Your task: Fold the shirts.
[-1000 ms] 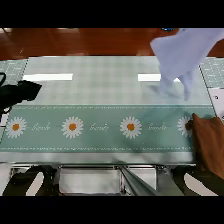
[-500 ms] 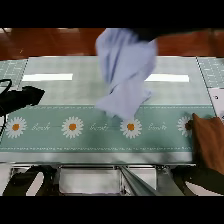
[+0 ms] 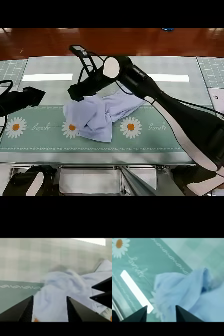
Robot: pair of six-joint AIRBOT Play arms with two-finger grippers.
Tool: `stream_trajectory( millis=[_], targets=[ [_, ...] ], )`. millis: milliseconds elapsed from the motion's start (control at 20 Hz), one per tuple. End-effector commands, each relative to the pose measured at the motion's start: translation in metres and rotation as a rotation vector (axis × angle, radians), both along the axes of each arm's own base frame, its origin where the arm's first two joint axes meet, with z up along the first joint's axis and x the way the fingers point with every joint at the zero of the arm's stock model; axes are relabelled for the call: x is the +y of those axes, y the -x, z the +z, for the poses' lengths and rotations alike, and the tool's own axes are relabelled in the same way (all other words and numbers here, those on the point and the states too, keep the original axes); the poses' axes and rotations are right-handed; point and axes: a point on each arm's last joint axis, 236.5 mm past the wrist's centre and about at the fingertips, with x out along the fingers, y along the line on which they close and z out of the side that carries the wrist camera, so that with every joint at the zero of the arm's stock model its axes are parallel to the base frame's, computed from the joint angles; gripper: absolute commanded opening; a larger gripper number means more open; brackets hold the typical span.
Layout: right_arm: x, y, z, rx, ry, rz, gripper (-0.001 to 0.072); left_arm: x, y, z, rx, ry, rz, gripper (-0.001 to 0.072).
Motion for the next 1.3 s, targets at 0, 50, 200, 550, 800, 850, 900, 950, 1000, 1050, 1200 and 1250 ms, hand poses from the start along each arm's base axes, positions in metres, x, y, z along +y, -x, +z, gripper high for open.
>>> stream_trajectory(
  millis=[0,50,200,550,800,850,900,950,1000,1050,1200,1250],
  targets=[
    [-0.027,-0.036,0.016,0.046,-0.068,-0.089,0.0414,-0.001,0.004,-0.005,0.028,-0.001,-0.011,0.0507],
    [-0.064,-0.056,0.038,0.019,-0.068,-0.128,0.0414,-0.002,0.007,-0.008,0.044,-0.001,-0.016,0.0507],
    [-0.216,-0.098,0.079,-0.056,0.067,-0.321,0.0413,-0.007,0.023,-0.024,0.136,0.000,-0.050,0.0507],
    [-0.441,-0.019,-0.025,0.112,0.148,-0.879,0.0407,-0.056,0.092,-0.168,0.524,0.250,-0.099,0.0507],
    [-0.414,0.054,-0.107,0.323,0.021,-0.868,0.0407,-0.073,0.046,-0.183,0.388,0.451,0.009,0.0507],
    [-0.410,0.061,-0.116,0.351,0.015,-0.863,0.0407,-0.073,0.038,-0.186,0.380,0.454,0.021,0.0507],
    [-0.408,0.067,-0.122,0.367,0.015,-0.859,0.0407,-0.075,0.034,-0.191,0.387,0.449,0.020,0.0507],
    [-0.406,0.070,-0.126,0.379,0.014,-0.860,0.0407,-0.079,0.032,-0.198,0.408,0.442,0.015,0.0507],
    [-0.406,0.072,-0.128,0.385,0.015,-0.860,0.0407,-0.084,0.032,-0.205,0.428,0.423,-0.011,0.0507],
    [-0.405,0.071,-0.127,0.384,0.011,-0.861,0.0407,-0.089,0.031,-0.210,0.446,0.406,-0.043,0.0500],
    [-0.400,0.063,-0.123,0.385,-0.040,-0.872,0.0407,-0.100,0.024,-0.215,0.477,0.375,-0.146,0.0018],
    [-0.391,0.059,-0.123,0.400,-0.072,-0.865,0.0407,-0.102,0.019,-0.211,0.474,0.377,-0.162,0.0018]
  ],
)
